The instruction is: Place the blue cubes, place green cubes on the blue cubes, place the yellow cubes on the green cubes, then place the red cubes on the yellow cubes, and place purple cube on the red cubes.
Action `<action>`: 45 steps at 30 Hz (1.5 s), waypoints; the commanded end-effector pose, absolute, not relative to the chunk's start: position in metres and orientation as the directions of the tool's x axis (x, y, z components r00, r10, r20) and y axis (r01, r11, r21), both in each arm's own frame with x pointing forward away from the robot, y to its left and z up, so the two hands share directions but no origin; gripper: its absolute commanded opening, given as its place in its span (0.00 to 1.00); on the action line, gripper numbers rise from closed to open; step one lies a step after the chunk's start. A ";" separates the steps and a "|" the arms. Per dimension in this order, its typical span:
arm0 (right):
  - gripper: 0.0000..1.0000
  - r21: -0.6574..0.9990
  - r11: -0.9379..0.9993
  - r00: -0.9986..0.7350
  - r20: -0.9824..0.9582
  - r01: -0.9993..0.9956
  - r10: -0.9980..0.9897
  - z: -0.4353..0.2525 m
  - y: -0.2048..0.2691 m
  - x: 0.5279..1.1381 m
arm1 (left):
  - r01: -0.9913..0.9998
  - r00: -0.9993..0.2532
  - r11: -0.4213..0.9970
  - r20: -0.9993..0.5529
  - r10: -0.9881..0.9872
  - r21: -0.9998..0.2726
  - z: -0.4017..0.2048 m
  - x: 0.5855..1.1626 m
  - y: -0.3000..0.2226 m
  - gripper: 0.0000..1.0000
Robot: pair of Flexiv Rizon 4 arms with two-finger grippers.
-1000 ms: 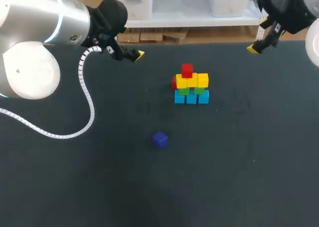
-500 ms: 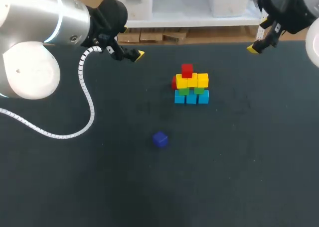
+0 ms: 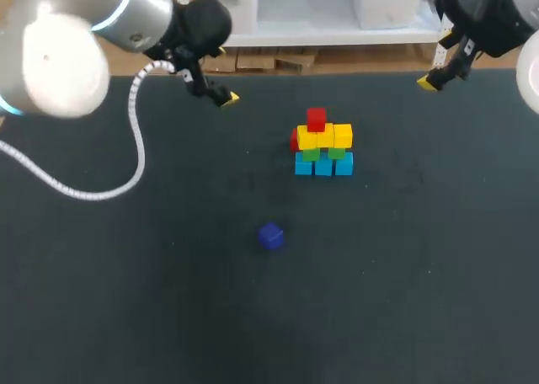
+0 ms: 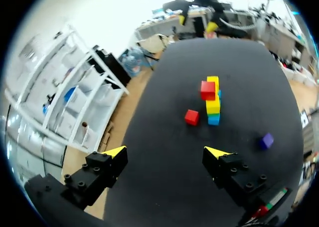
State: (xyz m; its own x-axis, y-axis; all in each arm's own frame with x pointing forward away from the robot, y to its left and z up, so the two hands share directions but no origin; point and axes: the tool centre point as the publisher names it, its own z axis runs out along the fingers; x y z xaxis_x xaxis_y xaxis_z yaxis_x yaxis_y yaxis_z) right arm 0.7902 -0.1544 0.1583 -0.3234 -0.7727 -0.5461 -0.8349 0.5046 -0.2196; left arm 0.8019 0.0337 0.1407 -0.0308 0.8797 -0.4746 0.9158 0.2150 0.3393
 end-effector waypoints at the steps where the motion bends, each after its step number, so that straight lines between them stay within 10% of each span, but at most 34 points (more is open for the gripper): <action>1: 1.00 -0.220 0.505 -0.324 -0.546 -0.834 -0.772 0.159 -0.155 0.789 | 0.959 0.026 0.080 -0.366 0.930 0.270 0.129 0.832 0.012 1.00; 45: 1.00 -0.220 0.505 -0.324 -0.546 -0.834 -0.772 0.159 -0.155 0.789 | 0.989 0.089 -0.105 -0.159 0.983 -0.099 0.046 0.832 -0.063 1.00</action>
State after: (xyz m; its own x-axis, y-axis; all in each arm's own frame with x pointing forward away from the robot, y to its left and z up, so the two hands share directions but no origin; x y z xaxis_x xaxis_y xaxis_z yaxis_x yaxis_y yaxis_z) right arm 0.7902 -0.1544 0.1583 -0.3233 -0.7728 -0.5462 -0.8350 0.5045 -0.2196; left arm 0.8228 -0.0564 0.0470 0.0914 0.9790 -0.1821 0.9946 -0.0807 0.0655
